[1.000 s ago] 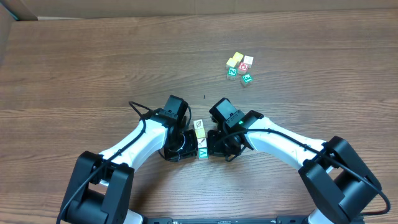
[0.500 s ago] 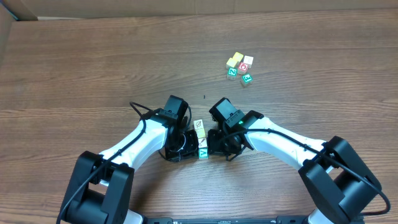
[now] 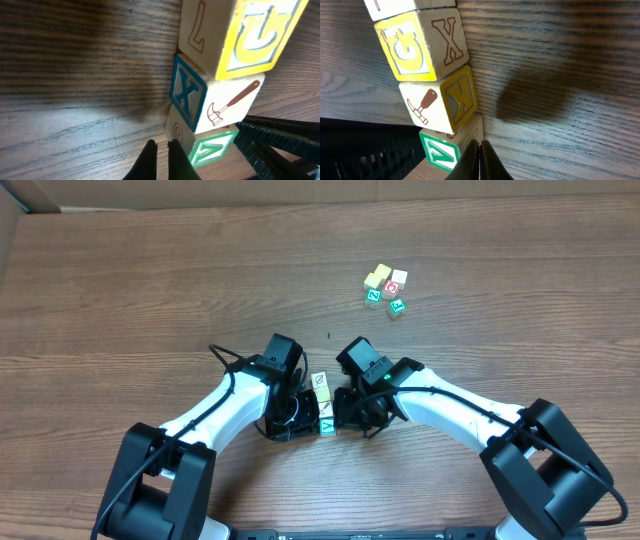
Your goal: Flip 3 blocks
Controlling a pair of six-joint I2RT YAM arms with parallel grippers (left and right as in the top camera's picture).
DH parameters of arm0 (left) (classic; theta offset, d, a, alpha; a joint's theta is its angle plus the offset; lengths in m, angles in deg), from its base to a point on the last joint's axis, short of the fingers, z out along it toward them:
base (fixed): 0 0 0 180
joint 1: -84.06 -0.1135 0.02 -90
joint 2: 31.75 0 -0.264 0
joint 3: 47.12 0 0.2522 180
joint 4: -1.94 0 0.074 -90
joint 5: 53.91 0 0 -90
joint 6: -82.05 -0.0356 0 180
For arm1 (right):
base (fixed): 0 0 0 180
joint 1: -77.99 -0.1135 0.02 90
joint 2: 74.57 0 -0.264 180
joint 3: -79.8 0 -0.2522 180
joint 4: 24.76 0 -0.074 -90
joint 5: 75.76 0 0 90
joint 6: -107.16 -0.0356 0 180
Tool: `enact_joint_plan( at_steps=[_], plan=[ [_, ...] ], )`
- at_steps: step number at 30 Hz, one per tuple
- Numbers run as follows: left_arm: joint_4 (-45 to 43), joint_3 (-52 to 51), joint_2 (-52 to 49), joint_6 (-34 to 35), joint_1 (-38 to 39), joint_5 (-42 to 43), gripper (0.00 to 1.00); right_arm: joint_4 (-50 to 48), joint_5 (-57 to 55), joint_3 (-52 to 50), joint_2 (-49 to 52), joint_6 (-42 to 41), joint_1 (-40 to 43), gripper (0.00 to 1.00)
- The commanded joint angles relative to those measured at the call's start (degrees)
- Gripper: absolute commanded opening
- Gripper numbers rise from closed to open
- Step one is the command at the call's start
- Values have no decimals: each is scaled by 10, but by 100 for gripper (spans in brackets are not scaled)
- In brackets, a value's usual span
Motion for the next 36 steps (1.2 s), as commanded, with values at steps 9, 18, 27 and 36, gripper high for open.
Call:
enact_joint_plan(
  at_steps=[9, 18, 27, 36],
  plan=[
    [111, 114, 44, -37, -44, -150, 5, 100, -93, 68, -28, 54, 31, 20],
    [126, 141, 61, -55, -89, -233, 100, 115, -199, 87, -30, 82, 108, 100],
    [123, 141, 61, -55, -90, -233, 100, 120, -216, 87, -30, 82, 146, 100],
    [123, 141, 61, -55, -90, -232, 100, 120, -216, 87, -30, 82, 146, 100]
  ],
)
